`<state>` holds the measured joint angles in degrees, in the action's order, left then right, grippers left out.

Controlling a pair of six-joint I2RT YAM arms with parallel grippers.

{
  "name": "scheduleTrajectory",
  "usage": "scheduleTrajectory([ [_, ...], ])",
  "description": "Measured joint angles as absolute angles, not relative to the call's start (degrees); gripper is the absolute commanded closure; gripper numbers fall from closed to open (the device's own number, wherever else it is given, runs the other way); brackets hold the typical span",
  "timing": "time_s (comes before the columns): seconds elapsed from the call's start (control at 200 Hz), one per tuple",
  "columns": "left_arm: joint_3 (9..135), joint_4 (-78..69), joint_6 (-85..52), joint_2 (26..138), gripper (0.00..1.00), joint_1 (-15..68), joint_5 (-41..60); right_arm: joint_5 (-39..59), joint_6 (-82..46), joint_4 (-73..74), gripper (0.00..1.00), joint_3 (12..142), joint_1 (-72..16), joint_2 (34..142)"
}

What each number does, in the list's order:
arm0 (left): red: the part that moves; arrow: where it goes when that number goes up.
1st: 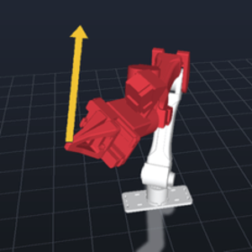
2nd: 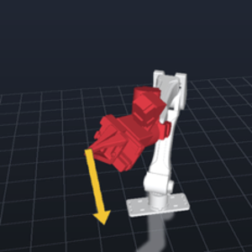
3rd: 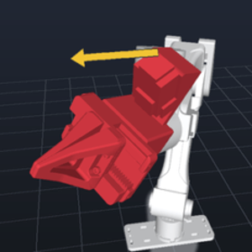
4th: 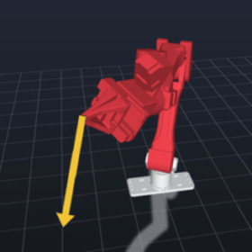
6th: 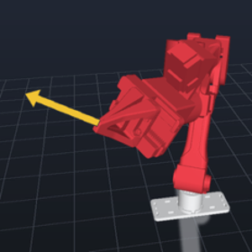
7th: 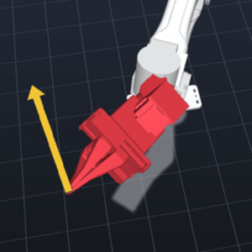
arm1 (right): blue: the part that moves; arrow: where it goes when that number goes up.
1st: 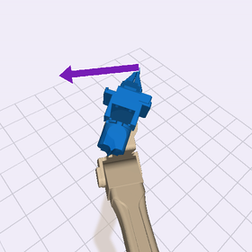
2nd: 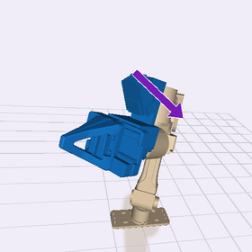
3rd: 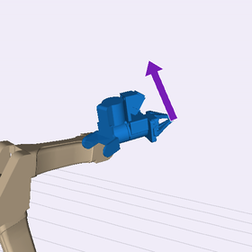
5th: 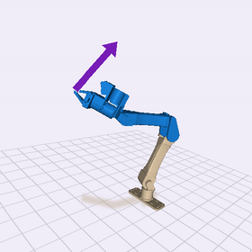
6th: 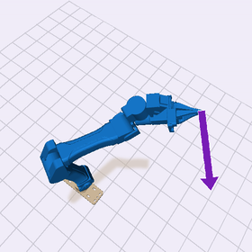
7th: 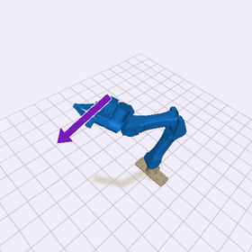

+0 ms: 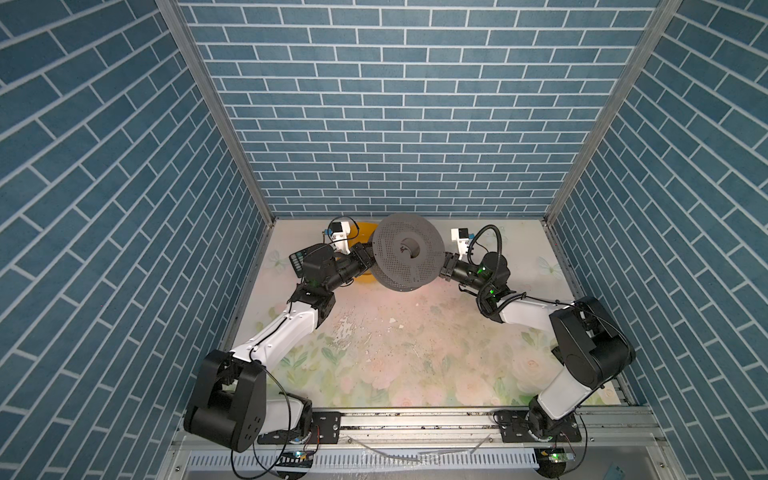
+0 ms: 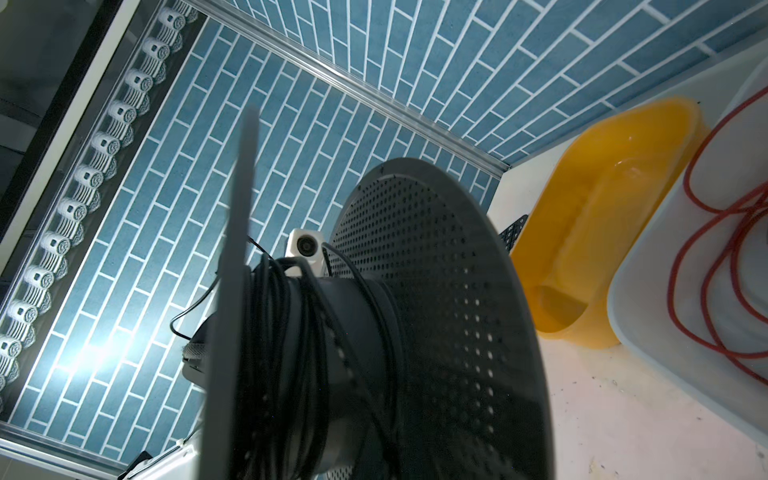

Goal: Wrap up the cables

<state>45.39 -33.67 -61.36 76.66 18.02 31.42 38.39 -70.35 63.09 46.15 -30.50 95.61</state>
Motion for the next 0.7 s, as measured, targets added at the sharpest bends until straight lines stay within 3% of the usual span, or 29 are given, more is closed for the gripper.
scheduleTrajectory([
  [0.7,44.05,-38.96,-70.08,79.07,1.0,18.24,27.38,26.83,-68.01,57.98,0.96,46.06,-34.87,93.54],
])
